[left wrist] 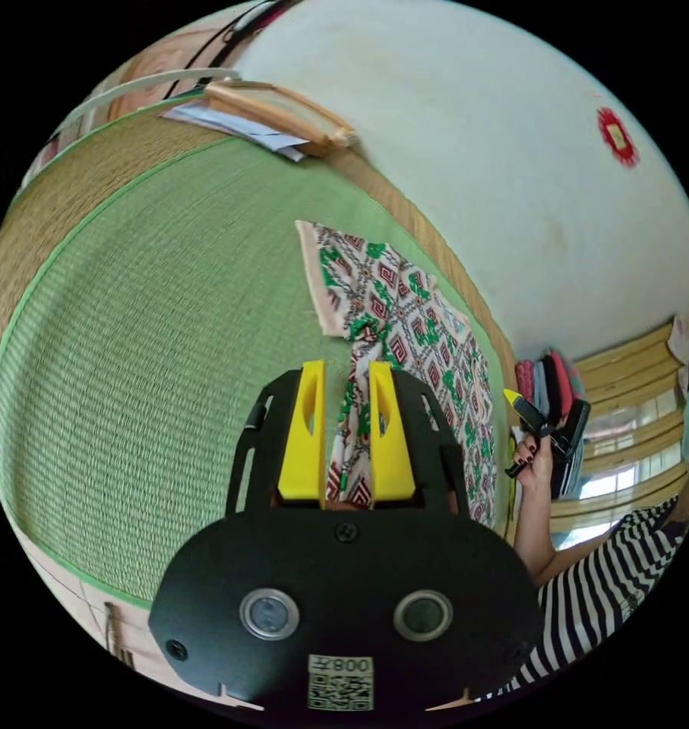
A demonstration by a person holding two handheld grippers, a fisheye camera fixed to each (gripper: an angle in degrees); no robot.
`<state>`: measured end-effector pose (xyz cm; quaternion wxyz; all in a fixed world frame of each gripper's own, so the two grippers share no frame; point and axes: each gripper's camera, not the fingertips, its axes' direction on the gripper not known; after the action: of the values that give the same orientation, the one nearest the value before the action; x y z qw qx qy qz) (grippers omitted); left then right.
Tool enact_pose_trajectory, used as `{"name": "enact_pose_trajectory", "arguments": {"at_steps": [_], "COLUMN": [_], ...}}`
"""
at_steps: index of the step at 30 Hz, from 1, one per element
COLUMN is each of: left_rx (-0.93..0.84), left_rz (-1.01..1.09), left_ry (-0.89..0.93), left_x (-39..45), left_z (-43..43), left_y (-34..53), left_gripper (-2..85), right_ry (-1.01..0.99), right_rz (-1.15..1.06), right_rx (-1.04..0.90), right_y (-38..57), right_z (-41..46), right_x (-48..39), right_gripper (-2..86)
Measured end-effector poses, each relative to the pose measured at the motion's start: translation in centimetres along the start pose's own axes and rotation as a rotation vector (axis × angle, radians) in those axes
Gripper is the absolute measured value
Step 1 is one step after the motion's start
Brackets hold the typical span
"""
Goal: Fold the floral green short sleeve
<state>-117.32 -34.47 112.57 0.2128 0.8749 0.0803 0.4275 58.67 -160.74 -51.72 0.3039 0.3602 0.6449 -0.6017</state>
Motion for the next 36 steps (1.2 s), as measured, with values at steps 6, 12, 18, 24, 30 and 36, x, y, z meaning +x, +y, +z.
{"name": "enact_pose_trajectory", "arguments": {"at_steps": [6, 12, 18, 24, 30, 36], "left_rx": [0.048, 0.055, 0.050, 0.042, 0.000, 0.015], "left_rz": [-0.060, -0.002, 0.047, 0.040, 0.054, 0.084], "left_ry": [0.124, 0.057, 0.061, 0.071, 0.070, 0.085], "left_x": [-5.5, -8.2, -10.8, -13.1, -14.3, -14.3], "left_z": [-0.5, -1.6, -2.7, -3.5, -4.0, -5.0], "left_y": [-0.3, -0.3, -0.2, 0.1, 0.1, 0.6], "left_gripper": [9.6, 9.0, 8.0, 5.1, 2.5, 1.8], "right_ry": [-0.051, 0.011, 0.075, 0.177, 0.239, 0.032], "right_rz": [-0.241, -0.393, -0.431, -0.473, -0.465, -0.379], "right_rx": [-0.148, -0.249, -0.367, -0.455, -0.407, -0.412], "right_y": [-9.6, -17.9, -23.2, -25.6, -27.4, -30.5], "right_z": [11.0, 22.4, 32.1, 39.4, 41.5, 41.0], "right_x": [-8.2, -15.2, -18.0, -19.4, -18.9, -14.9], "right_gripper": [5.3, 7.1, 7.9, 6.8, 3.2, 2.3]}}
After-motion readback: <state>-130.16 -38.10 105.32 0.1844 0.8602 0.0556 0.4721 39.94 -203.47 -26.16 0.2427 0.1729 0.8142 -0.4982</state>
